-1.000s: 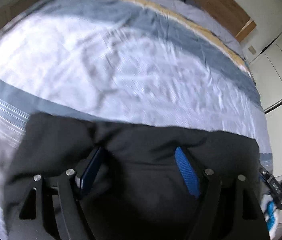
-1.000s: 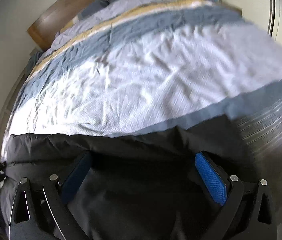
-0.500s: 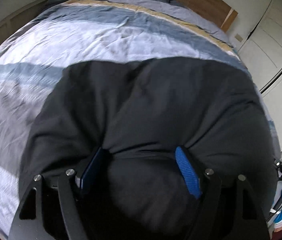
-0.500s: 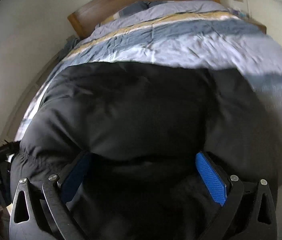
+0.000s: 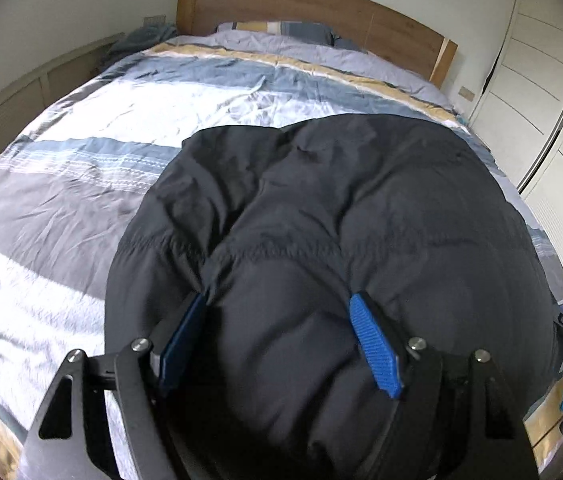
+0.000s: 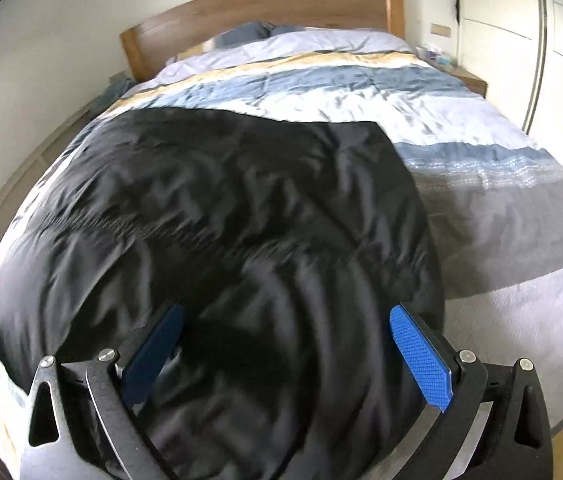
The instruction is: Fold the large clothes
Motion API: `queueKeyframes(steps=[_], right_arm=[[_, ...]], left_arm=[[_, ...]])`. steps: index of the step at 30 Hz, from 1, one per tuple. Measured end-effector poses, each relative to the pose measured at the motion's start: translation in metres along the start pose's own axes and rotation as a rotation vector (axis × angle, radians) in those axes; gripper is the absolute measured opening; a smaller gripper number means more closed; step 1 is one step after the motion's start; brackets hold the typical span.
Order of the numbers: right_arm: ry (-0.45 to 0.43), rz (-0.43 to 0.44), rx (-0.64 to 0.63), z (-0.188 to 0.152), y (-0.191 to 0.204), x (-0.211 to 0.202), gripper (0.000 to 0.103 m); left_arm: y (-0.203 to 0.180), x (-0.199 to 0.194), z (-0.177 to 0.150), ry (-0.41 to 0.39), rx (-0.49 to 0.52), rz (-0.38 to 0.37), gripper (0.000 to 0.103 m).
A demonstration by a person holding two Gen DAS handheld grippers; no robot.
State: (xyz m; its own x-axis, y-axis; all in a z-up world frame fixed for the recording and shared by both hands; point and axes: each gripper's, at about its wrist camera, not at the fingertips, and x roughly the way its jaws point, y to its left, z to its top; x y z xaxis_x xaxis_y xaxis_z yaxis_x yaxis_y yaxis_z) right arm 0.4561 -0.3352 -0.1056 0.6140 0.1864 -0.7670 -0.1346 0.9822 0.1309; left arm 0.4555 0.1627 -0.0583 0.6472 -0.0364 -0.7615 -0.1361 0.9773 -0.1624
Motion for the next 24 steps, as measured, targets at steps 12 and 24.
queueKeyframes(steps=[12, 24], right_arm=[[0.093, -0.068, 0.128, -0.04, -0.036, -0.004, 0.102], [0.112, -0.087, 0.156, -0.054, -0.042, -0.023, 0.102]], left_arm=[[0.001, -0.025, -0.034, -0.03, 0.04, 0.01, 0.074], [0.008, -0.042, -0.045, -0.022, 0.064, 0.021, 0.074]])
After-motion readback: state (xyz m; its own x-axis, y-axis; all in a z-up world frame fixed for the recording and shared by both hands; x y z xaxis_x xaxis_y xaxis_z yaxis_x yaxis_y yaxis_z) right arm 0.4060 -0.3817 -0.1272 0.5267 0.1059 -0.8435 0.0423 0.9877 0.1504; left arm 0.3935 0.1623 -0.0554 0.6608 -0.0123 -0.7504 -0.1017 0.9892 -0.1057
